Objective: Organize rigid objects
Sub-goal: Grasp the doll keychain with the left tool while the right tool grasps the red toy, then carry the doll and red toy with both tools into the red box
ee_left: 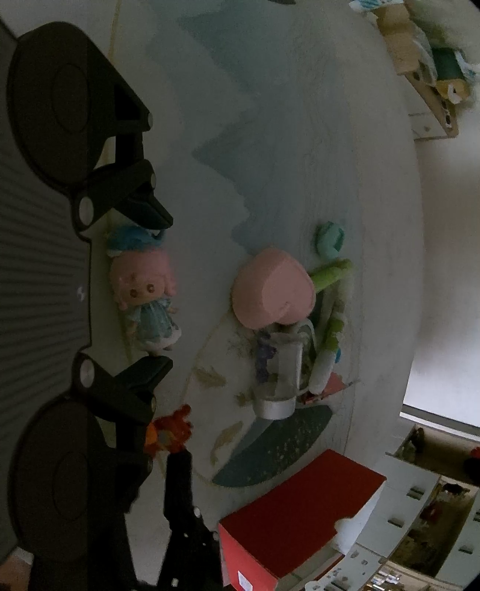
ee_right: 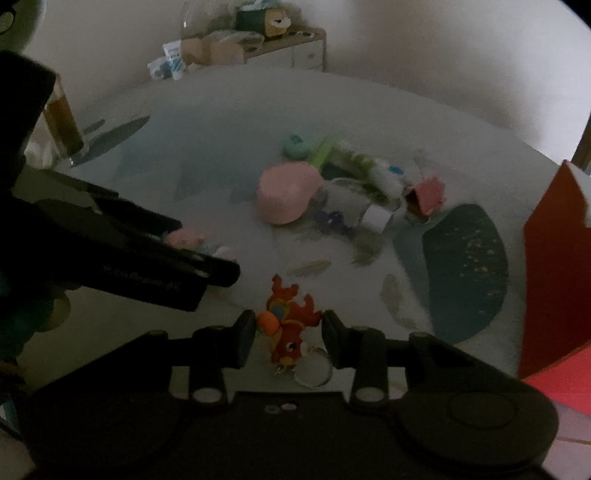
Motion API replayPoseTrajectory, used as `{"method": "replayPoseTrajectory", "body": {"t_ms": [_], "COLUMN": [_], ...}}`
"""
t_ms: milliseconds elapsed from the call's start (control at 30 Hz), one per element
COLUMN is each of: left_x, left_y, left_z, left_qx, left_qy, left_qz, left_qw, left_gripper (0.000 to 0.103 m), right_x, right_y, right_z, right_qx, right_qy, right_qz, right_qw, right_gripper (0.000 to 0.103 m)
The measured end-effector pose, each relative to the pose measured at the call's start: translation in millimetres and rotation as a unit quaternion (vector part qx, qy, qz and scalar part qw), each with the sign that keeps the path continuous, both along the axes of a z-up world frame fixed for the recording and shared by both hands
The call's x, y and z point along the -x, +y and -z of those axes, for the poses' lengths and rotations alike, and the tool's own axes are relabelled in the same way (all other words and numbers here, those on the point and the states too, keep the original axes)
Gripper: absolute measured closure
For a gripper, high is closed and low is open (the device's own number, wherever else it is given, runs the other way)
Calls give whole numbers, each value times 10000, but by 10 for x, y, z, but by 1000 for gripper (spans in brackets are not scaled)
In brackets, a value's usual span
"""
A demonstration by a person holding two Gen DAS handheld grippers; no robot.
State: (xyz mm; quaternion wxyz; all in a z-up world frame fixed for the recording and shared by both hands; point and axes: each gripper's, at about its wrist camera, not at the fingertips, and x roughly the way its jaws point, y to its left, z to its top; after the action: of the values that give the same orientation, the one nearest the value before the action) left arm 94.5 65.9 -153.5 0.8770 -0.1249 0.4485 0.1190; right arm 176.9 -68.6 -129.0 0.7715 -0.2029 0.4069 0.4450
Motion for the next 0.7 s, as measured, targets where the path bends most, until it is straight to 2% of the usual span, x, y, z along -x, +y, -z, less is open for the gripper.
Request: {"method": "replayPoseTrajectory", "body": {"t_ms": [367,700], "left_x": [-70,-290], "left_y": [-170,-377], "left_z": [-182,-542], "left_qx": [-80,-131], "left_qy": [-195,-378], "left_qz": [323,674], "left_qw": [9993,9969], "left_gripper": [28,28], "right_x": [-136,-330], "right_y": [-367,-776], "right_z": [-318,-709], "right_qx": [-382,-632], "right_qy": [-25,-196], "right_qz": [466,934], "right_qw": [9982,9934], "right_gripper": [66,66]}}
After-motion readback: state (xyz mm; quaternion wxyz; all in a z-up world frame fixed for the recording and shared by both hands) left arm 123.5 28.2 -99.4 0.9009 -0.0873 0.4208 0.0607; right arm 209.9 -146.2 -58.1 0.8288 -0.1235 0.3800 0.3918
